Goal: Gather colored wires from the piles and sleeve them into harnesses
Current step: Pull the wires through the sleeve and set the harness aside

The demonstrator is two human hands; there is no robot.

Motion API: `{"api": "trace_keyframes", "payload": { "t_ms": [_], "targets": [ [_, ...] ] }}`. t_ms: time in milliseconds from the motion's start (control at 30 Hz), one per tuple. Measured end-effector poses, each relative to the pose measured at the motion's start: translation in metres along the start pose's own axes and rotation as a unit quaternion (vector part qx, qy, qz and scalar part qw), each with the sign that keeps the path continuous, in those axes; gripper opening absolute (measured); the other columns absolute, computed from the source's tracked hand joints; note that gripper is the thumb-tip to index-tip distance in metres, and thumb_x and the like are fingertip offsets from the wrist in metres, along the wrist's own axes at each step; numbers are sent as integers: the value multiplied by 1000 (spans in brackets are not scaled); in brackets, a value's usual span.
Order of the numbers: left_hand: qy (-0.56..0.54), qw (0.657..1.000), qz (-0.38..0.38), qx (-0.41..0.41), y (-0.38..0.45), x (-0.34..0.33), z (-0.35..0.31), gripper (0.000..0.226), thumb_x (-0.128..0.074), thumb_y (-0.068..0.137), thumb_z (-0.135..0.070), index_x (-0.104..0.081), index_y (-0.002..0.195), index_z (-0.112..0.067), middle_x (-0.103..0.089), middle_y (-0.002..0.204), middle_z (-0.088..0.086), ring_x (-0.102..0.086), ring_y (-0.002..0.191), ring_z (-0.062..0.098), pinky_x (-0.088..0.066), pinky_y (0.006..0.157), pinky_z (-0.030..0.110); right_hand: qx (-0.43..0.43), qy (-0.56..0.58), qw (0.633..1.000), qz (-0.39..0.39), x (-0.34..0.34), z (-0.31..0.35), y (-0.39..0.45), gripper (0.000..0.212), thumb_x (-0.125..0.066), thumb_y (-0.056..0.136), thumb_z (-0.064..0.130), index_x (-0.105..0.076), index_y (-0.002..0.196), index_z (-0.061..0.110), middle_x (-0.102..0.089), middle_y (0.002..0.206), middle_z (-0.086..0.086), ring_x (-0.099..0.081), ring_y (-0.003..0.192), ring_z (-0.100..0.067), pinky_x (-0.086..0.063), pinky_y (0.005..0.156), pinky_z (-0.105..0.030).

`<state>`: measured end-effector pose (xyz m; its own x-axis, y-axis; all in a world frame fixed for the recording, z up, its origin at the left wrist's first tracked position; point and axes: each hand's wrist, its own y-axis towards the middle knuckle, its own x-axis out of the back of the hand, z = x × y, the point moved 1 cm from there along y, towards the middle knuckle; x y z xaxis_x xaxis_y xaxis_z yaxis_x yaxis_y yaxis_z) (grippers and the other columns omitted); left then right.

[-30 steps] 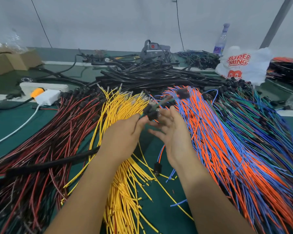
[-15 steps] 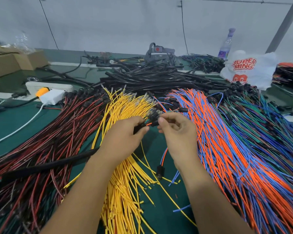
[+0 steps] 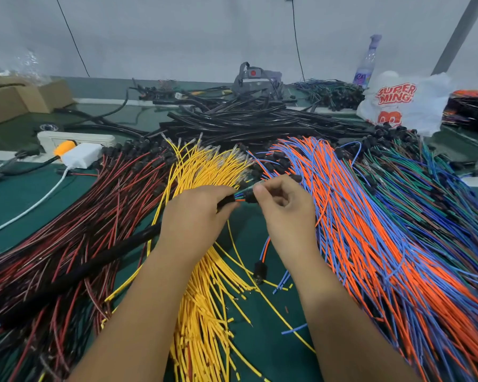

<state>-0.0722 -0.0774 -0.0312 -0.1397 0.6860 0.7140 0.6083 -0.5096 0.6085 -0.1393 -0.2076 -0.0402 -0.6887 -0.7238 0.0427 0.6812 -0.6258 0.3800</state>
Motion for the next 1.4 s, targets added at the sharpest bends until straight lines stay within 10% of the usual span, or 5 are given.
{"api": "trace_keyframes", "payload": {
  "t_ms": [333, 600, 967, 1200, 1400],
  "targets": [
    [-179, 976, 69, 101, 5, -9, -3, 34, -52, 96, -34, -55, 67, -17, -48, 49, -10, -41, 45, 7, -29, 46, 23, -50, 138, 988, -44, 4, 4, 3, 23, -54, 96, 15, -67, 79, 22, -67, 74, 10, -59, 73, -5, -47, 59, -16],
    [-370, 898, 134, 197, 10, -9, 3, 30, -48, 99, -28, -67, 91, -6, -41, 47, -10, -30, 37, 4, -27, 39, 15, -22, 130, 991, -10, 1, 3, 4, 16, -66, 88, 2, -69, 87, 17, -69, 80, 1, -64, 72, -7, -53, 66, -18],
    [-145, 975, 101, 131, -1, -19, -5, 29, -44, 96, -45, -57, 79, -25, -54, 60, -9, -48, 54, 10, -33, 50, 32, -95, 161, 982, -4, -8, -6, 0, 20, -70, 85, 1, -55, 89, 14, -64, 76, 1, -64, 70, -11, -56, 66, -26],
    [-95, 974, 187, 82, 5, 18, 4, 22, -48, 97, -39, -60, 110, -25, -57, 78, -9, -54, 71, 14, -44, 64, 33, -63, 191, 978, -57, -4, 28, 9, 30, -61, 85, -13, -49, 83, 15, -60, 74, -6, -62, 52, -4, -53, 55, -17],
    [-154, 951, 227, 140, 10, 72, 19, 17, -49, 99, -33, -54, 98, -17, -55, 82, 2, -56, 71, 17, -43, 65, 31, -34, 310, 947, -75, -20, 75, 17, 30, -53, 92, -11, -43, 96, 17, -59, 78, -6, -64, 55, -7, -54, 53, -21]
  ]
}}
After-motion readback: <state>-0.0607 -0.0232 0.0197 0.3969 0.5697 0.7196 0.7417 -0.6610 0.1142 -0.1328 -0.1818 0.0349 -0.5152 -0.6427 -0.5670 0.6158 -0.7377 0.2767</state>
